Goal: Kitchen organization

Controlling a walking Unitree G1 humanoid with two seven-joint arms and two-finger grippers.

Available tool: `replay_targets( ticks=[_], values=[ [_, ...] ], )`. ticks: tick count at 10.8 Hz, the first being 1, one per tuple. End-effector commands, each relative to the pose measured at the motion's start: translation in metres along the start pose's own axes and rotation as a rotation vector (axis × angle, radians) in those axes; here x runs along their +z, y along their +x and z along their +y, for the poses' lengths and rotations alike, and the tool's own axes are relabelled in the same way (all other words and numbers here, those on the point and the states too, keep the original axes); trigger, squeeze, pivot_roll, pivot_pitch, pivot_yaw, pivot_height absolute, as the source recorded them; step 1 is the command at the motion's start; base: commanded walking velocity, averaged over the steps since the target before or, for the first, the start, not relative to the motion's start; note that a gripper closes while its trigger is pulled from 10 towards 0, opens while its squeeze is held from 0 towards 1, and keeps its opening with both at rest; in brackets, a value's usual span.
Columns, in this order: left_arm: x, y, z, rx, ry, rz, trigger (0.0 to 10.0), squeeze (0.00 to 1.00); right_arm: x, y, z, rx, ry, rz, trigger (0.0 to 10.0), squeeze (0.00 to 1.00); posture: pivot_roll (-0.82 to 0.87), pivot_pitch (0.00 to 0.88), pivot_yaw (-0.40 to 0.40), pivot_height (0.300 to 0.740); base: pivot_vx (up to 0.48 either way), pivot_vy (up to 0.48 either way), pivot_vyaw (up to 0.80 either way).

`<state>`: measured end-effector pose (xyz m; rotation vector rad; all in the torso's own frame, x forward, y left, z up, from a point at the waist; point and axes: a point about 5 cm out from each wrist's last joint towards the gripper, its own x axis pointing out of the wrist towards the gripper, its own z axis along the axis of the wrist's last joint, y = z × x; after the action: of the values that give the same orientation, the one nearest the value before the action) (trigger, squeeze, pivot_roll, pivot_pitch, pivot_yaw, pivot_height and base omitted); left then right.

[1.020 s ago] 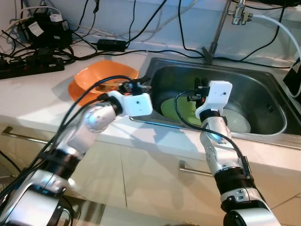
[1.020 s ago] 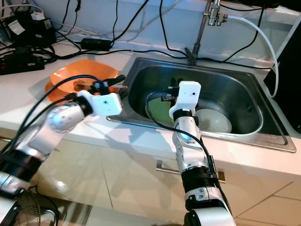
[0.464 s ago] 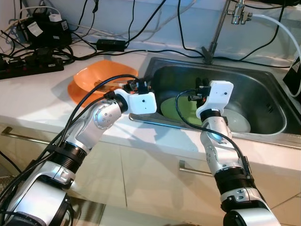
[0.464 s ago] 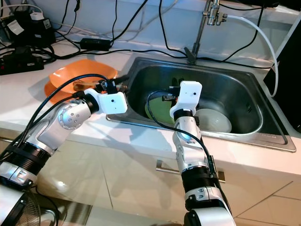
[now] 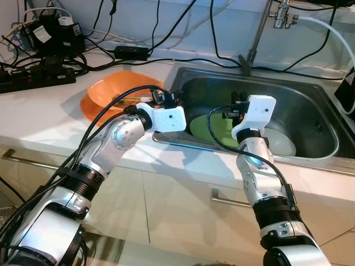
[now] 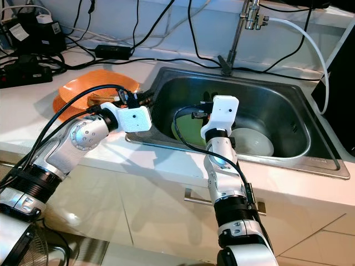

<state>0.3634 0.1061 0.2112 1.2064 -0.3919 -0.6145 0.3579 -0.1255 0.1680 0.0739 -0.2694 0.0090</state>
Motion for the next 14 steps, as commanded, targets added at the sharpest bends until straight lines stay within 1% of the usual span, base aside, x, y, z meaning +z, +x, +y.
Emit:
replay_targets(
  ticks=[1, 6, 8, 10, 11, 12, 14],
  values=[
    [0.003, 0.003, 0.001, -0.006, 0.018, -0.011, 0.0, 0.00, 0.003, 0.003, -0.001, -0.008, 0.005, -0.002, 10.0, 0.00, 0.24, 0.013, -0.022, 0.740, 0.000, 0.000, 0.00],
    [0.002, 0.004, 0.005, 0.005, 0.018, 0.002, 0.0, 0.00, 0.002, 0.004, -0.001, -0.008, 0.003, 0.000, 10.0, 0.00, 0.24, 0.012, -0.024, 0.740, 0.000, 0.000, 0.00],
    [0.003, 0.003, 0.010, 0.031, 0.025, 0.010, 0.0, 0.00, 0.002, 0.004, -0.001, -0.008, 0.002, 0.002, 10.0, 0.00, 0.24, 0.012, -0.026, 0.740, 0.000, 0.000, 0.00],
    [0.010, 0.002, 0.021, 0.102, 0.041, -0.013, 0.0, 0.00, 0.002, 0.004, -0.001, -0.006, 0.003, 0.003, 10.0, 0.00, 0.24, 0.013, -0.026, 0.740, 0.000, 0.000, 0.00],
    [0.012, 0.000, 0.026, 0.160, 0.052, -0.021, 0.0, 0.00, 0.002, 0.004, -0.001, -0.005, 0.003, 0.003, 10.0, 0.00, 0.24, 0.013, -0.025, 0.740, 0.000, 0.000, 0.00],
    [0.014, -0.002, 0.033, 0.203, 0.033, -0.026, 0.0, 0.00, 0.001, 0.004, -0.001, -0.005, 0.003, 0.004, 10.0, 0.00, 0.24, 0.013, -0.025, 0.740, 0.000, 0.000, 0.00],
    [0.020, -0.003, 0.037, 0.245, 0.051, -0.024, 2.2, 0.00, 0.001, 0.004, 0.000, -0.002, 0.004, 0.005, 10.0, 0.00, 0.24, 0.008, -0.027, 0.740, 0.000, 0.000, 0.00]
  ],
)
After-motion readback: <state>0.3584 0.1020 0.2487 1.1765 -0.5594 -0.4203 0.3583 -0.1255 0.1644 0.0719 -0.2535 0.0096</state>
